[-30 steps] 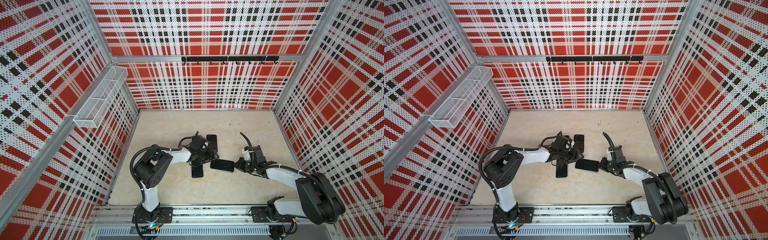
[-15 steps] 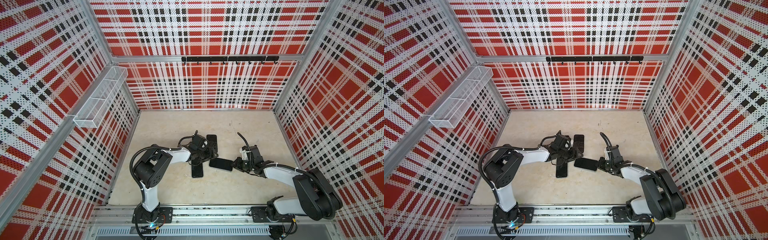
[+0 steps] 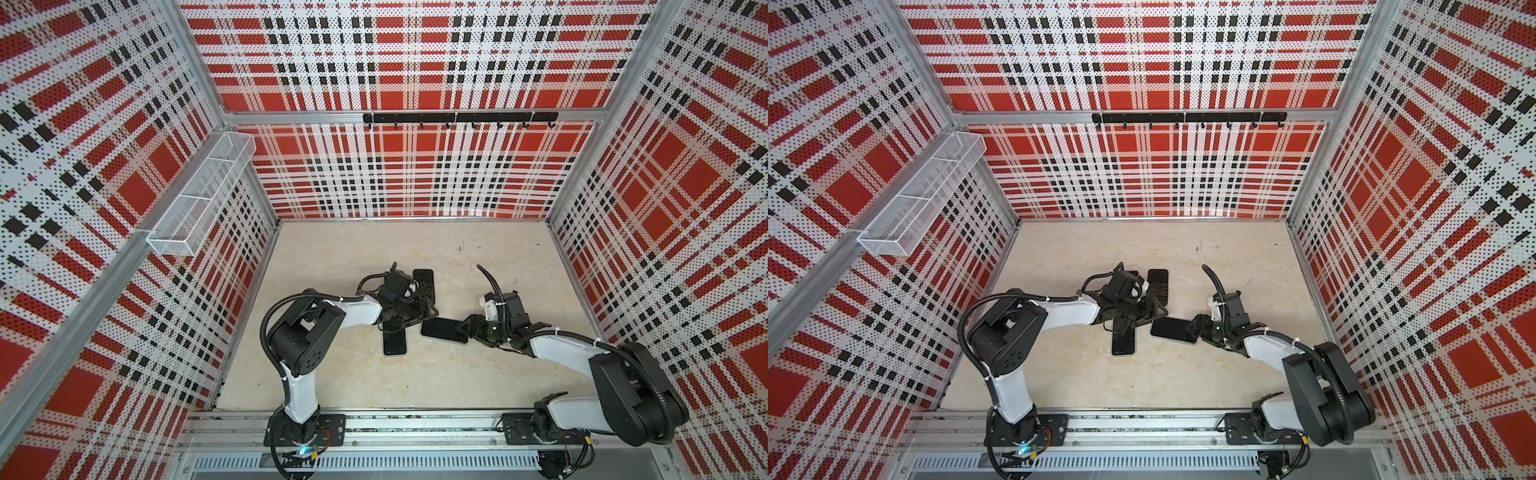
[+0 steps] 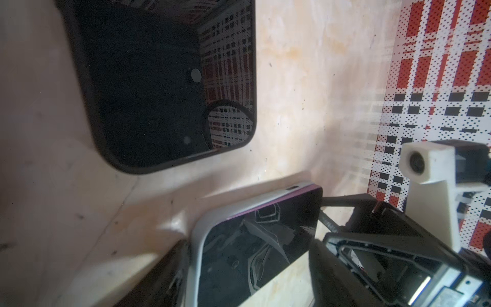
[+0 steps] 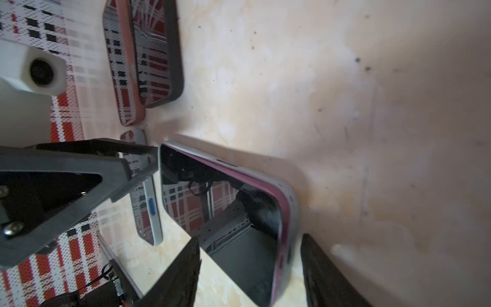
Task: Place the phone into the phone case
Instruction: 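Grasp the cased phone's edge with the right gripper and tilt it upright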
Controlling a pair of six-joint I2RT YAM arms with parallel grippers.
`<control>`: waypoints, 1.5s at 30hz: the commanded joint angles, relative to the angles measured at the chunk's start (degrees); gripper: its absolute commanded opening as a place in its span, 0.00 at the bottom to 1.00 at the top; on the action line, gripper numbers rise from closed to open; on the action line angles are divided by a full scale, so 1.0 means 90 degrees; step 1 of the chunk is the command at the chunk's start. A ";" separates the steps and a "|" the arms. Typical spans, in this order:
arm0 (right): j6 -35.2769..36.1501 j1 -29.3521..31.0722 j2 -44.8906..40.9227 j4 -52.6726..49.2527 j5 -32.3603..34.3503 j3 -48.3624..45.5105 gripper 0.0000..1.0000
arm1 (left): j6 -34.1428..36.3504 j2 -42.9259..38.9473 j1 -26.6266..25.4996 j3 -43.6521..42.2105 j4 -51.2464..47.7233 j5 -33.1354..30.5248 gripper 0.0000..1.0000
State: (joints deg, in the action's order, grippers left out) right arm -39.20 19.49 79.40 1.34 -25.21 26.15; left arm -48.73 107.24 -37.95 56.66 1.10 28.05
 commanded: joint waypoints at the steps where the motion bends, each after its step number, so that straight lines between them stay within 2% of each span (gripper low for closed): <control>1: -0.0119 -0.0009 0.0514 0.0699 -0.0499 -0.0306 0.62 | -0.0146 0.0071 -0.0153 -0.0148 0.0039 0.0188 0.72; 7: -0.0480 -0.0046 0.0643 0.2618 -0.1665 -0.0792 0.59 | -0.0318 0.0165 -0.0209 -0.0251 0.0318 0.0316 0.70; 10: -0.0610 -0.0065 0.0382 0.3127 -0.1932 -0.0931 0.55 | -0.0349 0.0196 -0.0209 -0.0283 0.0375 0.0338 0.70; 20: -0.0452 -0.0111 -0.0908 0.2927 -0.2072 -0.1079 0.53 | -0.0366 0.0191 -0.0141 -0.0323 0.0388 0.0349 0.70; 25: -0.0421 -0.0122 -0.1220 0.2732 -0.1974 -0.1111 0.51 | -0.0376 0.0174 -0.0136 -0.0348 0.0380 0.0341 0.69; 31: -0.0413 -0.0122 -0.1263 0.2707 -0.1893 -0.1101 0.40 | -0.0387 0.0164 -0.0135 -0.0334 0.0384 0.0351 0.69; 41: -0.0241 -0.0118 -0.1319 0.2252 -0.1636 -0.1090 0.09 | -0.0376 0.0094 -0.0089 -0.0358 0.0385 0.0355 0.70; 45: -0.0211 -0.0122 -0.1480 0.1993 -0.1499 -0.1050 0.04 | -0.0367 0.0024 -0.0043 -0.0345 0.0389 0.0359 0.70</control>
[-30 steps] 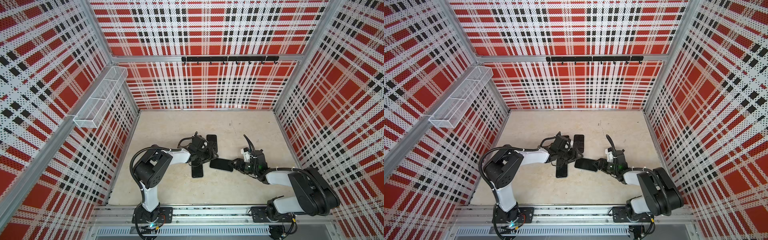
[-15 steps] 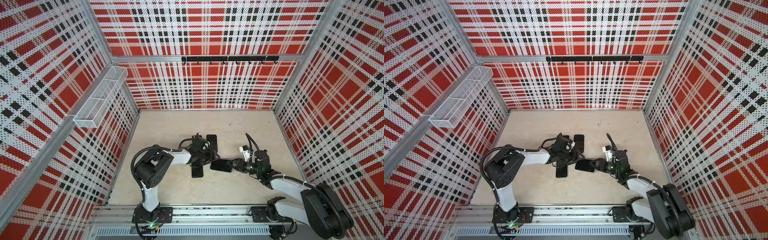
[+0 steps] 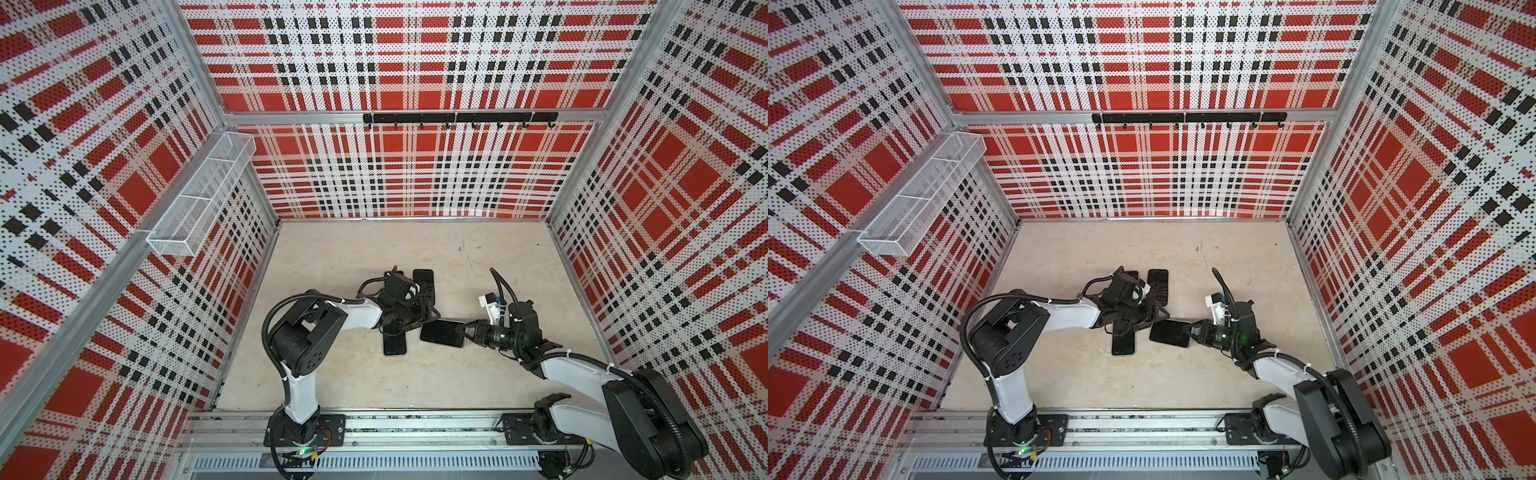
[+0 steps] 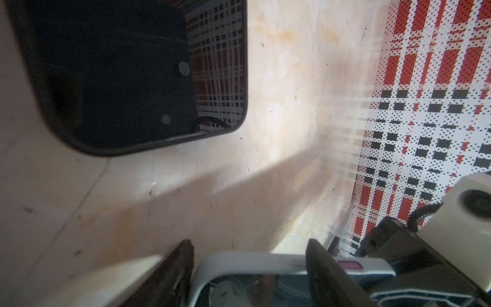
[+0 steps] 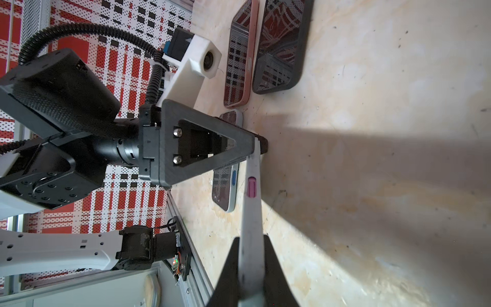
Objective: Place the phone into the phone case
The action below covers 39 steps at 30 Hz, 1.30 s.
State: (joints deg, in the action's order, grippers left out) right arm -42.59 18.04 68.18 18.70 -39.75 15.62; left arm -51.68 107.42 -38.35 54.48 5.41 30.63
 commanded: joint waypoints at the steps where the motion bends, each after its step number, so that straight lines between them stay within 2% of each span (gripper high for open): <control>1: 0.0157 0.0039 -0.0319 0.0000 0.0179 0.0135 0.03 | -0.0029 -0.0046 0.0023 -0.0105 -0.0084 0.0057 0.70; 6: -0.0079 -0.0123 -0.1004 -0.0257 0.0382 0.0226 0.00 | 0.0029 -0.0542 0.0242 -0.0120 -0.0006 0.0098 0.77; 13: -0.0692 -0.0463 -0.2083 -0.0301 0.0295 0.0526 0.00 | 0.0040 -0.1512 0.0554 -0.0269 0.0421 0.0285 0.99; 18: -0.0947 -0.0515 -0.2093 -0.0271 -0.0389 0.0923 0.00 | -0.0468 -0.1632 0.0635 -0.0537 0.1771 0.0997 0.98; 20: -0.1140 -0.0520 -0.2043 0.0013 -0.0642 0.0935 0.00 | -0.0752 -0.1580 0.0652 -0.0678 0.2412 0.1206 0.93; 28: -0.1453 -0.0538 -0.2006 0.0463 -0.0847 0.0850 0.00 | -0.1866 -0.1439 0.0691 -0.1203 0.4812 0.1814 0.57; 32: -0.1697 -0.0603 -0.1832 0.0939 -0.0838 0.0682 0.00 | -0.2182 -0.1445 0.0681 -0.1359 0.5484 0.1933 0.36; 37: -0.2119 -0.0666 -0.1524 0.1747 -0.0847 0.0442 0.00 | -0.2543 -0.1342 0.0679 -0.1435 0.6079 0.2011 0.15; 39: -0.2219 -0.0673 -0.1406 0.1975 -0.0847 0.0393 0.00 | -0.2664 -0.1298 0.0684 -0.1453 0.6283 0.2036 0.09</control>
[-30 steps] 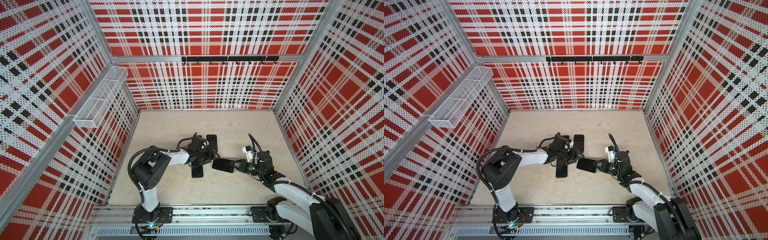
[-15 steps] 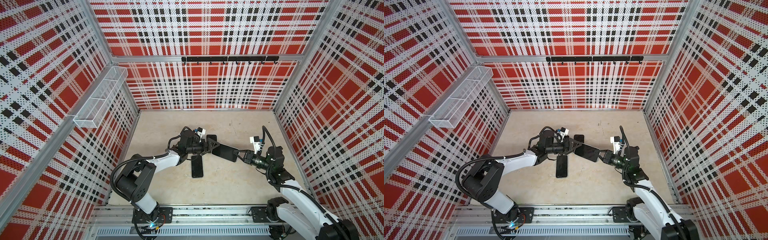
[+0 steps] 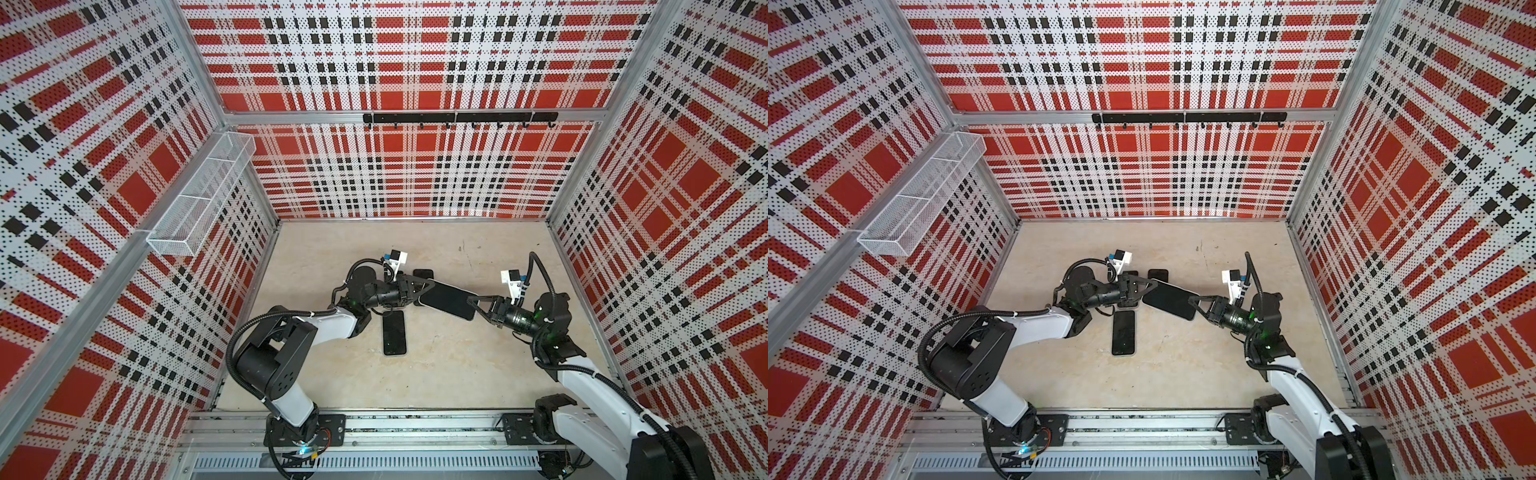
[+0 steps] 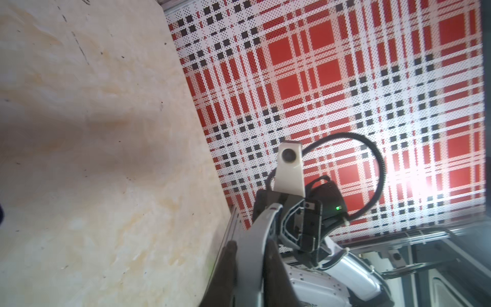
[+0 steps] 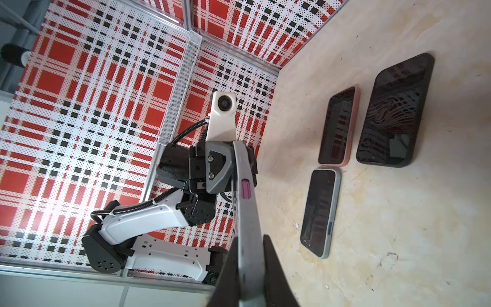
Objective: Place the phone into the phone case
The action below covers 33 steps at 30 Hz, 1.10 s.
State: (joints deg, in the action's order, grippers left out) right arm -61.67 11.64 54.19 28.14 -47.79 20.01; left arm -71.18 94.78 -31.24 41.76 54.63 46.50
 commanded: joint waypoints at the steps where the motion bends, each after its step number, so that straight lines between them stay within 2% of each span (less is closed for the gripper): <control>1: -0.0111 0.0034 0.0193 0.0979 0.0046 -0.0116 0.02 | -0.0532 0.0118 -0.0105 -0.0032 0.0852 0.0281 0.06; 3: -0.0142 0.0025 0.0248 0.1040 0.0065 -0.0154 0.05 | -0.0557 0.0118 -0.0107 -0.0039 0.0909 0.0260 0.01; 5: -0.0188 0.0025 0.0276 0.1149 0.0056 -0.0173 0.13 | -0.0594 0.0084 -0.0103 -0.0069 0.0951 0.0182 0.00; 9: -0.0367 0.0025 0.0378 0.1574 -0.0207 -0.0239 0.35 | -0.0649 -0.0003 -0.0098 -0.0104 0.0999 -0.0118 0.00; 11: -0.0538 0.0025 0.0475 0.1955 -0.0431 -0.0317 0.42 | -0.0736 0.0007 -0.0095 -0.0099 0.1139 -0.0248 0.00; 17: -0.1191 0.0068 0.0859 0.3408 -0.0656 -0.0726 0.48 | -0.1268 0.0300 -0.0099 -0.0001 0.1960 -0.0486 0.00; 23: -0.1271 0.0230 0.1027 0.3838 -0.0543 -0.0872 0.45 | -0.1282 0.0387 -0.0113 0.0114 0.1962 -0.0577 0.00; 30: -0.1322 0.0230 0.1039 0.3826 -0.0432 -0.0774 0.19 | -0.0953 0.0198 -0.0169 0.0145 0.1399 -0.0560 0.00; 33: -0.1340 0.0230 0.1077 0.3833 -0.0401 -0.0777 0.11 | -0.0847 0.0153 -0.0170 0.0174 0.1255 -0.0525 0.00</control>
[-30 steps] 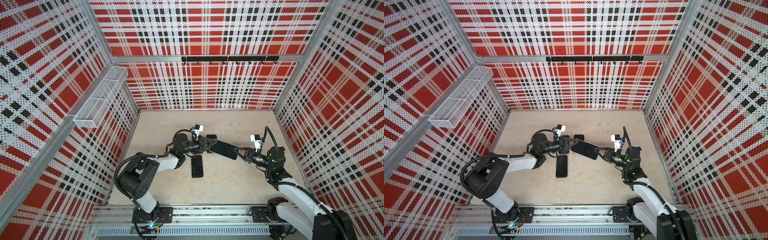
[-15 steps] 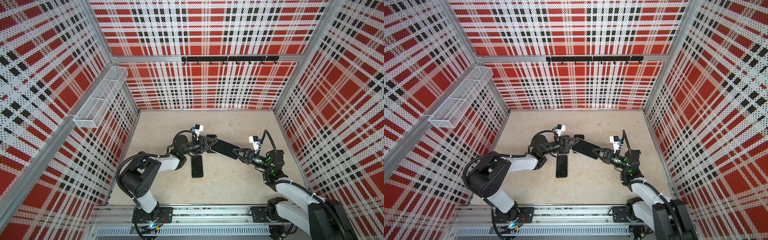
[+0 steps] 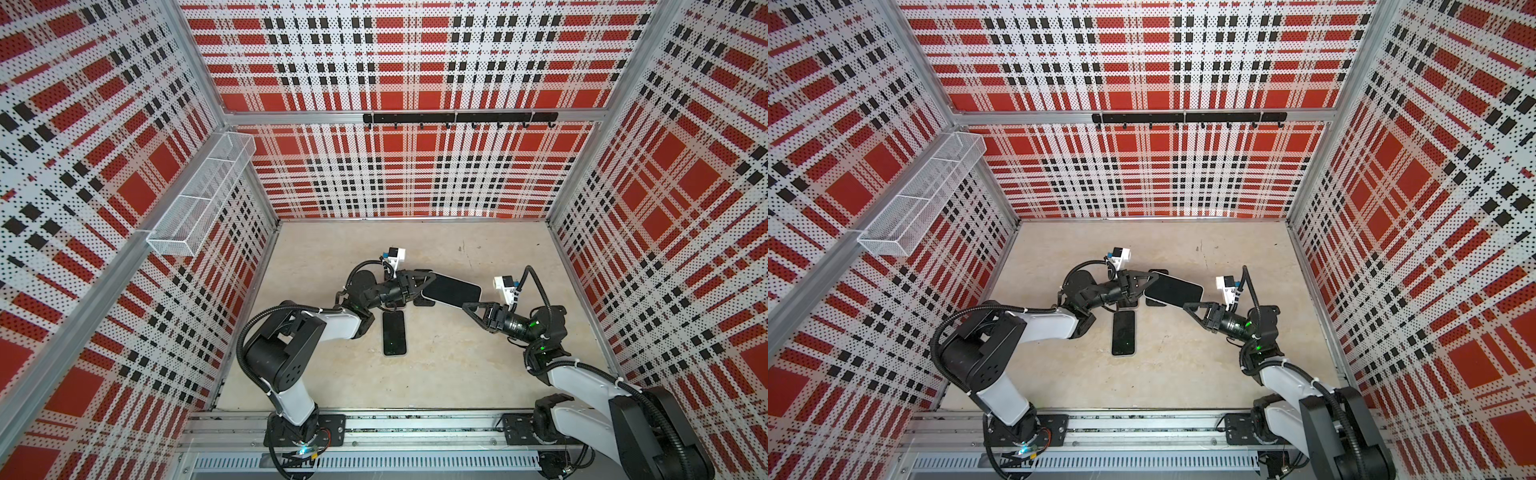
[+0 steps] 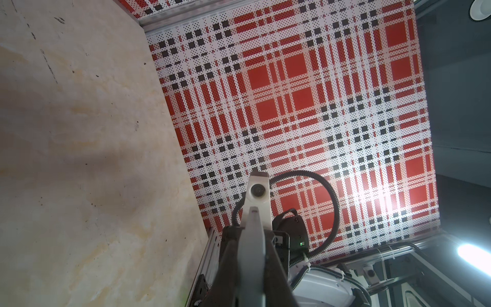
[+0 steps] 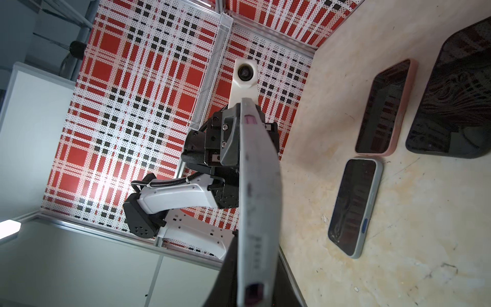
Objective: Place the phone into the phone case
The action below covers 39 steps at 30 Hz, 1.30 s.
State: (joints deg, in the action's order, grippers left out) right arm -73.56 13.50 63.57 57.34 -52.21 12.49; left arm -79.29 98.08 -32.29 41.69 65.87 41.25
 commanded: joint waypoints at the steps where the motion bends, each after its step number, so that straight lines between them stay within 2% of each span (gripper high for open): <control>1: -0.0017 0.0025 0.0053 0.0595 0.0097 0.0057 0.08 | 0.0088 -0.0224 -0.0046 0.0187 -0.0039 0.0065 0.00; 3: -0.0027 0.0023 0.0076 0.0584 0.0117 0.0057 0.04 | 0.0169 -0.0261 -0.0055 0.0202 -0.0115 0.0115 0.00; 5: -0.0018 0.0020 0.0085 0.0573 0.0106 0.0085 0.07 | 0.0244 -0.0305 -0.0053 0.0235 -0.0246 0.0163 0.00; 7: 0.0032 0.0014 0.0072 0.0420 -0.0016 0.0168 0.32 | 0.0293 -0.0352 -0.0034 0.0277 -0.0314 0.0261 0.00; 9: 0.0174 -0.0027 -0.0011 0.0230 -0.0313 0.0308 0.42 | 0.0296 -0.0433 -0.0004 0.0341 -0.0432 0.0445 0.00; 11: 0.0422 -0.0179 -0.0228 -0.0207 -0.0583 0.0448 0.48 | 0.0398 -0.0533 0.0041 0.0468 -0.0693 0.0775 0.00; 13: 0.1351 -0.0317 -0.0646 -0.1589 -0.0768 0.0714 0.53 | 0.0630 -0.0703 0.0062 0.0596 -0.1174 0.1161 0.00; 16: 0.3976 -0.0294 -0.1220 -0.5420 -0.0549 0.1637 0.55 | 0.1202 -0.0981 0.0099 0.0792 -0.2164 0.1666 0.00; 17: 0.4504 -0.0279 -0.1294 -0.6066 -0.0494 0.1832 0.55 | 0.1376 -0.1046 0.0104 0.0851 -0.2465 0.1797 0.00; 19: 0.4867 -0.0279 -0.1292 -0.6424 -0.0705 0.2022 0.55 | 0.1651 -0.1150 0.0111 0.0995 -0.2960 0.2016 0.00; 22: 0.4558 -0.0215 -0.1109 -0.5949 -0.1163 0.2029 0.51 | 0.1787 -0.1156 0.0105 0.1148 -0.3245 0.2260 0.00; 25: 0.4269 -0.0006 -0.1056 -0.5424 -0.1253 0.1949 0.46 | 0.1756 -0.1070 0.0110 0.1262 -0.3295 0.2451 0.00; 28: 0.4249 0.0207 -0.1040 -0.5372 -0.1322 0.2006 0.40 | 0.1740 -0.1026 0.0089 0.1340 -0.3295 0.2551 0.00; 33: 0.3991 0.0316 -0.0966 -0.5026 -0.1471 0.1974 0.14 | 0.1727 -0.0993 0.0090 0.1383 -0.3304 0.2587 0.00; 35: 0.3795 0.0316 -0.0907 -0.4787 -0.1523 0.1909 0.07 | 0.1720 -0.0988 0.0101 0.1385 -0.3314 0.2538 0.01; 37: 0.3533 0.0319 -0.0849 -0.4538 -0.1529 0.1833 0.01 | 0.1720 -0.1025 0.0145 0.1369 -0.3320 0.2415 0.20; 38: 0.3427 0.0321 -0.0831 -0.4478 -0.1447 0.1815 0.01 | 0.1727 -0.1044 0.0171 0.1359 -0.3323 0.2355 0.21; 39: 0.3371 0.0318 -0.0832 -0.4569 -0.1283 0.1807 0.01 | 0.1758 -0.1080 0.0203 0.1346 -0.3319 0.2273 0.28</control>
State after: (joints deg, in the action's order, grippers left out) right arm -41.93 16.08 55.48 12.14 -65.56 29.87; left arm -61.45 89.21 -31.27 52.12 35.38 63.40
